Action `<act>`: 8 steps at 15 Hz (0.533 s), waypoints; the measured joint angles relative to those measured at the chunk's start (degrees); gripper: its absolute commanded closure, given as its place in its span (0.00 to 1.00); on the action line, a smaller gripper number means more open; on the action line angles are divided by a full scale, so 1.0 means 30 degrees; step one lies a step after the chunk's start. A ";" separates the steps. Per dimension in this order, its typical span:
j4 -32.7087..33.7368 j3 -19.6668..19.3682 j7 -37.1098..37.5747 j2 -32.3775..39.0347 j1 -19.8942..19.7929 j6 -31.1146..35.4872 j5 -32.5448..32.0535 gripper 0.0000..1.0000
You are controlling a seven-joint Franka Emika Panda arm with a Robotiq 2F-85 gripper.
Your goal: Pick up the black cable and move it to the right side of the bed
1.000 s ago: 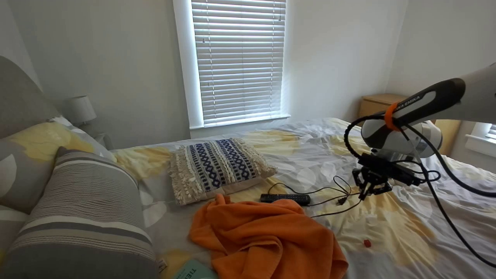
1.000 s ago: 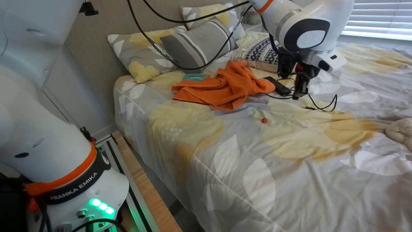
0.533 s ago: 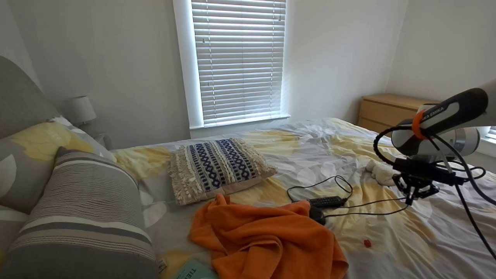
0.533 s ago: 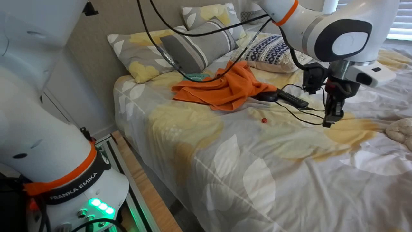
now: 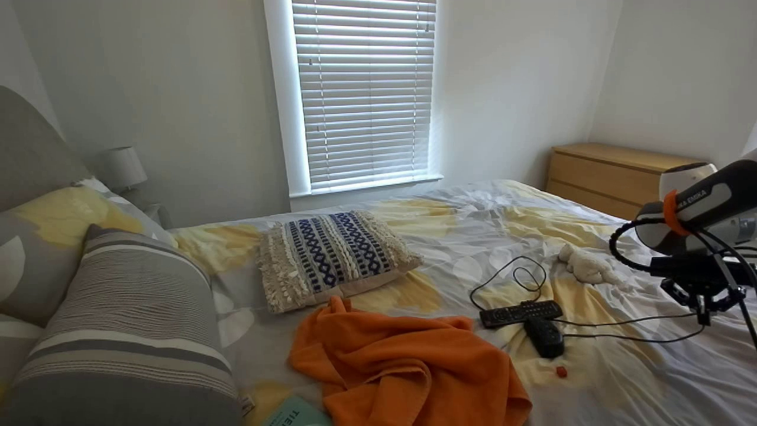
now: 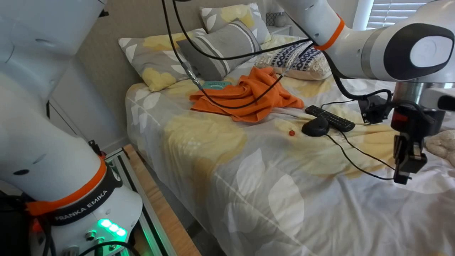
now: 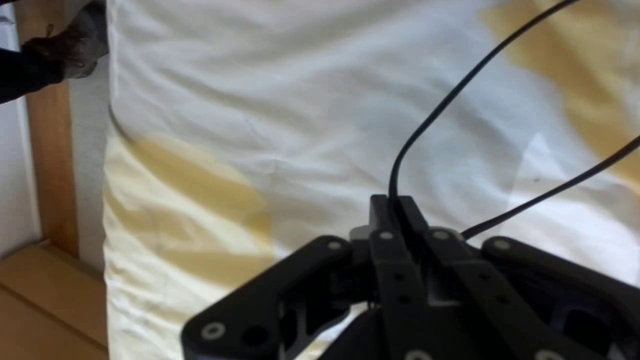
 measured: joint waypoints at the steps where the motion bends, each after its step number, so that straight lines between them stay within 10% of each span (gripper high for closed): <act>1: 0.0143 -0.0299 0.0352 0.0226 0.0015 -0.0001 -0.0687 0.98; 2: 0.0307 -0.0514 0.0627 0.0459 0.0009 -0.0001 -0.1205 0.69; 8: 0.1509 0.0310 0.1240 0.1126 -0.0127 0.0038 -0.1337 0.32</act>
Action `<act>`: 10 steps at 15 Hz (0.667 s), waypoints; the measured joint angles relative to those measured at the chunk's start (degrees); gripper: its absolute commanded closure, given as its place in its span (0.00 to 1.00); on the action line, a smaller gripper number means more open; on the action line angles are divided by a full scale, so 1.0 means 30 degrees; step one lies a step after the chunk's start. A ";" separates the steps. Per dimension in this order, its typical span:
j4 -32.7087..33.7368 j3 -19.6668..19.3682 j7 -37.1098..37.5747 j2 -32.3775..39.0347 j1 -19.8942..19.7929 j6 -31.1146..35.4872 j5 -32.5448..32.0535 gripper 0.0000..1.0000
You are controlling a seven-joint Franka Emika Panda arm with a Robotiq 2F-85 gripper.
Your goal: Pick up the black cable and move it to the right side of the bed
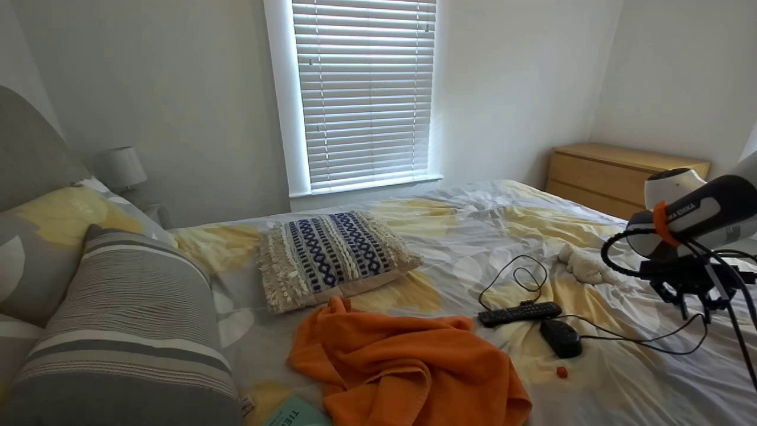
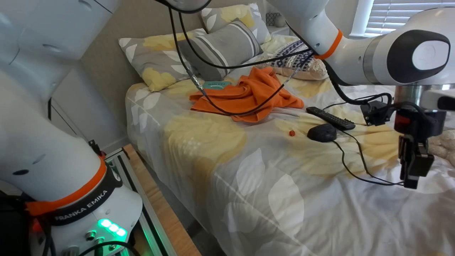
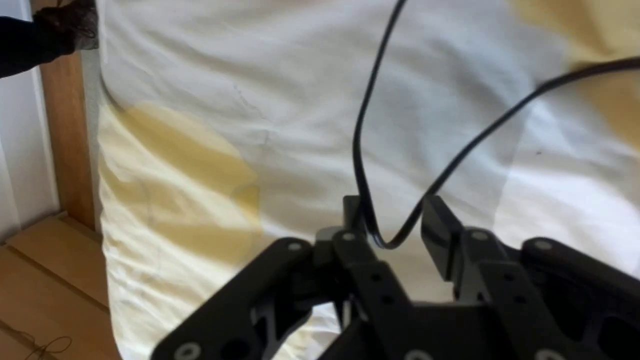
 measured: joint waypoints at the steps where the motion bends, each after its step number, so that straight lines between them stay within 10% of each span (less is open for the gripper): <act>1: 0.0197 0.0452 0.0006 -0.0049 -0.0020 -0.0104 0.0388 0.25; 4: 0.0645 0.1912 0.0002 -0.0514 0.0047 -0.1351 0.1573 0.02; 10: 0.0833 0.4066 -0.0123 -0.2259 0.0207 -0.4209 0.3265 0.00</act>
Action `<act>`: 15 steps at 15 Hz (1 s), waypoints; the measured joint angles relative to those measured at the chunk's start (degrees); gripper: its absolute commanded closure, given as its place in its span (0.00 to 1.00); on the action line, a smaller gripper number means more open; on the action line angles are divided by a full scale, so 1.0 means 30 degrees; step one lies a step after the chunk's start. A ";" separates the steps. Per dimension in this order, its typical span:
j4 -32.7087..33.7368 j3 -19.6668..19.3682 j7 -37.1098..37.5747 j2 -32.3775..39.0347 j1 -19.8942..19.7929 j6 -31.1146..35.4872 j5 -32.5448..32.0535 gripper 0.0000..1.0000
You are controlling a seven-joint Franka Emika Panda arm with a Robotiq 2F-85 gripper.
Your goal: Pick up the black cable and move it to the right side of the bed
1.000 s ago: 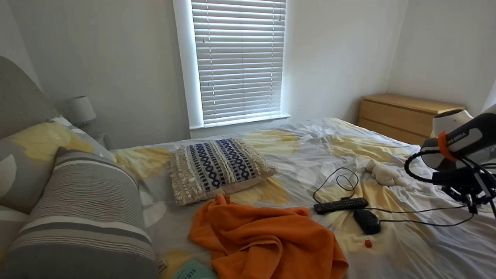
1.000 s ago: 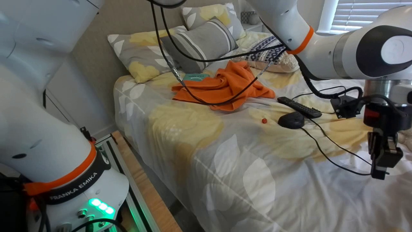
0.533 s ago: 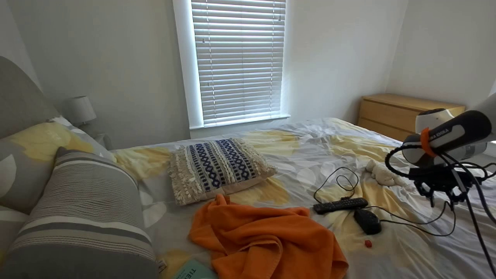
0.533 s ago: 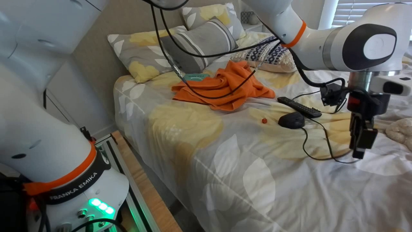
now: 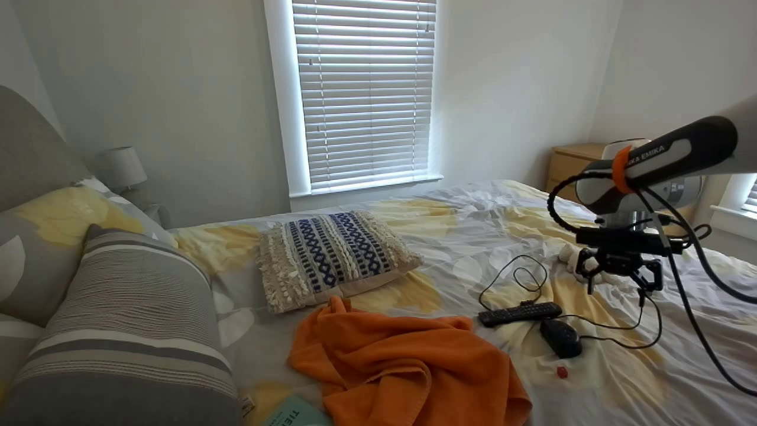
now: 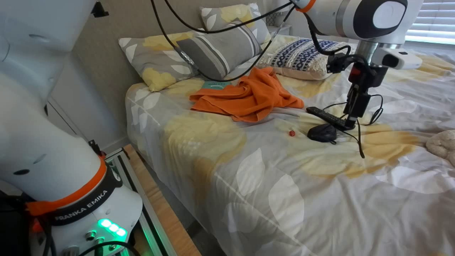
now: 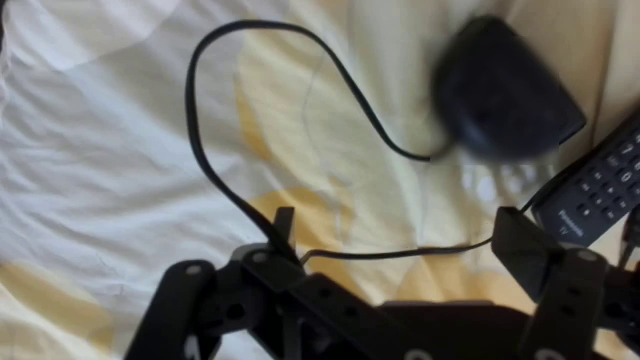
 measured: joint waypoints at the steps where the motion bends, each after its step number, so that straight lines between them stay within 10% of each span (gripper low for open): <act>1: 0.0042 0.0118 0.0096 -0.0251 0.0032 -0.0830 0.0086 0.00; 9: 0.0175 -0.0045 0.2895 -0.1631 0.0348 -0.1822 -0.0277 0.00; 15: -0.1120 0.0167 -0.1777 -0.3471 0.0852 -0.1619 -0.2022 0.00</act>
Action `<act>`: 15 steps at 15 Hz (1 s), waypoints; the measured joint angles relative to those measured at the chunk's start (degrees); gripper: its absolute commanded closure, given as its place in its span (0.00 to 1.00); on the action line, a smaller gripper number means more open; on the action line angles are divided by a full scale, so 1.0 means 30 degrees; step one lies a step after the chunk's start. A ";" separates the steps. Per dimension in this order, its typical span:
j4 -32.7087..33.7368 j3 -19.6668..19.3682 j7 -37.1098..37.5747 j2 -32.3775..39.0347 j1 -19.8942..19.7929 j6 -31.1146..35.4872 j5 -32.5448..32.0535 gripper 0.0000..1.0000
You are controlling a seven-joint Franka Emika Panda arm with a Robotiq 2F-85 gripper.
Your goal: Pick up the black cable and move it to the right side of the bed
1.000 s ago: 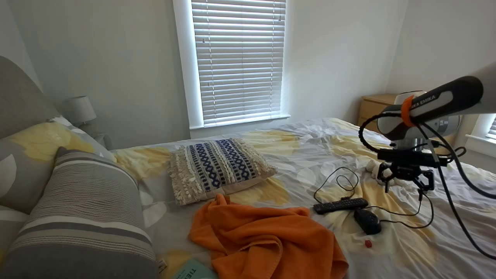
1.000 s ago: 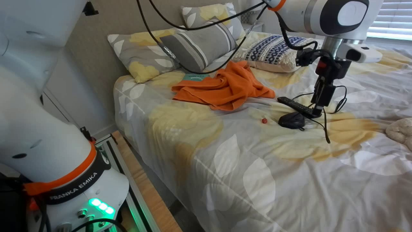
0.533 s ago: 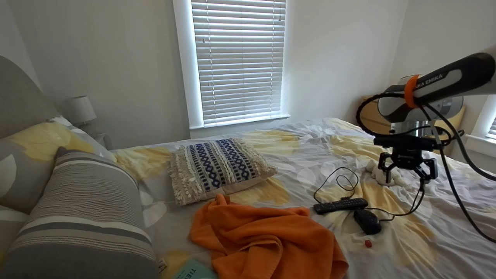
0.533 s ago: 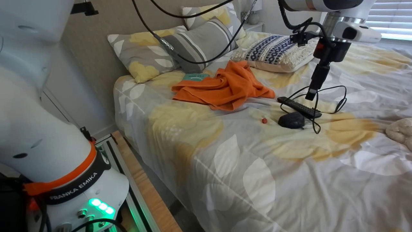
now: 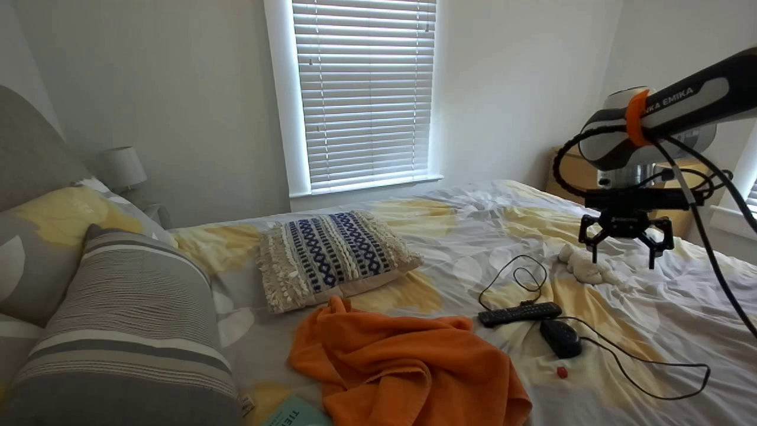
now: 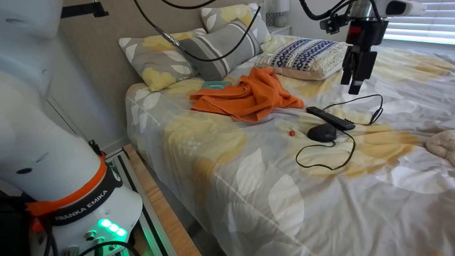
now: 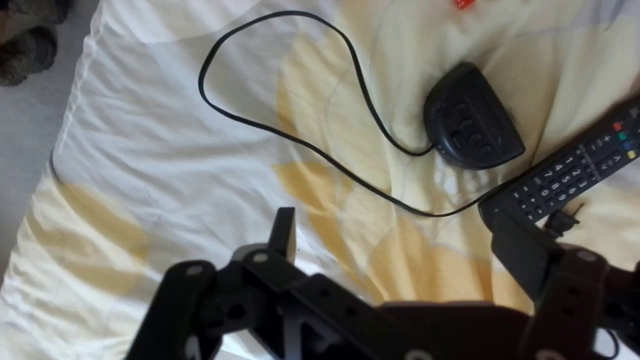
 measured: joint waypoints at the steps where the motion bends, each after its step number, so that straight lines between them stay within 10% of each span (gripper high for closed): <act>1: -0.0361 0.0085 -0.0737 -0.0415 0.0115 0.0446 -0.0100 0.00; 7: -0.3207 0.1044 -0.4097 -0.3181 0.0922 0.4475 -0.0102 0.00; 15: -0.6334 0.1963 -0.5567 -0.7204 0.1579 0.0488 -0.0197 0.00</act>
